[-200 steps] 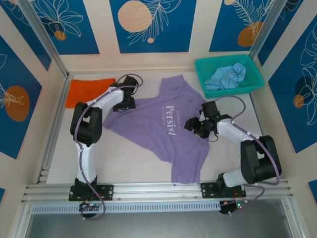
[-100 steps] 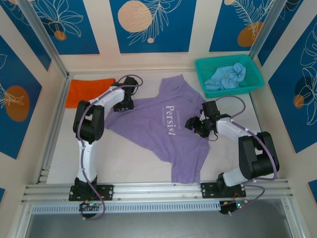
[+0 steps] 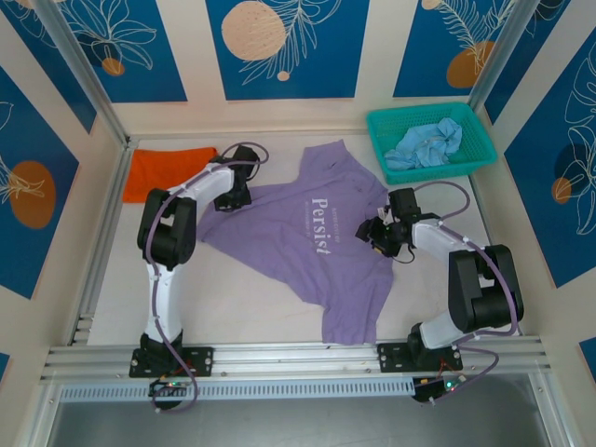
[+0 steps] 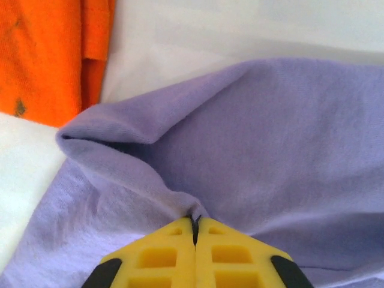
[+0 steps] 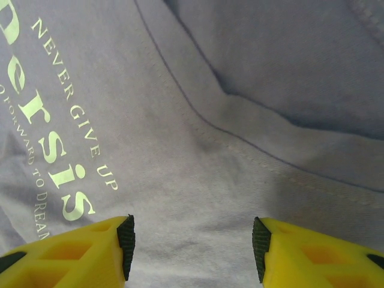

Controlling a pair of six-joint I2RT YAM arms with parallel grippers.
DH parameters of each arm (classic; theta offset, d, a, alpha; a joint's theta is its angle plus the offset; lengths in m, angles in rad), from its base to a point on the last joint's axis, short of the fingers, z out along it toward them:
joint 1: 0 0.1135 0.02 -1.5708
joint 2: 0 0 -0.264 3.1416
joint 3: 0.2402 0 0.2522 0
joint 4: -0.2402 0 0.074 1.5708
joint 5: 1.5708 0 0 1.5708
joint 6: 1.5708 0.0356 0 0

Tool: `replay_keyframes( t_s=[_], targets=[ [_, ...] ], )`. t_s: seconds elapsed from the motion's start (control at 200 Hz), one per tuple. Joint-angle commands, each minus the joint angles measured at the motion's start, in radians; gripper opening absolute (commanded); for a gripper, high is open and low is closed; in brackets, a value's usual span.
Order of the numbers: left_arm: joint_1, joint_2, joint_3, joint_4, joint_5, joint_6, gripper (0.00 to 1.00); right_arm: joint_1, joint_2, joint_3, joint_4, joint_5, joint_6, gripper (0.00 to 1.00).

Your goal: Fold and stack the t-shirts

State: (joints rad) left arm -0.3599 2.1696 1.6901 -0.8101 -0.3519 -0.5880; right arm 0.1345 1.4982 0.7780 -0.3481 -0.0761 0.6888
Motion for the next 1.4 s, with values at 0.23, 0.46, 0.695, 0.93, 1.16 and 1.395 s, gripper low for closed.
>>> replay_keyframes(
  t_s=[0.23, 0.46, 0.695, 0.93, 1.16, 1.395],
  targets=[
    [0.006, -0.256, -0.046, 0.121, 0.087, 0.074, 0.00, -0.074, 0.047, -0.007, 0.006, -0.015, 0.058, 0.50],
    [0.161, -0.294, 0.104, 0.052, 0.117, 0.057, 0.00, -0.140, 0.094, -0.019, 0.029, -0.067, 0.085, 0.46],
    [0.363, -0.106, 0.259, -0.133, 0.084, -0.057, 0.35, -0.144, 0.099, -0.017, 0.030, -0.067, 0.084, 0.48],
    [0.449, -0.147, 0.229, -0.063, 0.328, -0.079, 0.93, -0.147, 0.045, -0.039, 0.059, -0.090, 0.072, 0.57],
    [0.295, -0.547, -0.234, 0.093, 0.270, -0.234, 0.76, -0.119, -0.190, -0.086, 0.028, -0.039, 0.042, 0.62],
    [0.158, -0.787, -0.630, 0.158, 0.278, -0.178, 0.70, 0.185, -0.336, -0.048, -0.024, -0.043, 0.012, 0.66]
  ],
)
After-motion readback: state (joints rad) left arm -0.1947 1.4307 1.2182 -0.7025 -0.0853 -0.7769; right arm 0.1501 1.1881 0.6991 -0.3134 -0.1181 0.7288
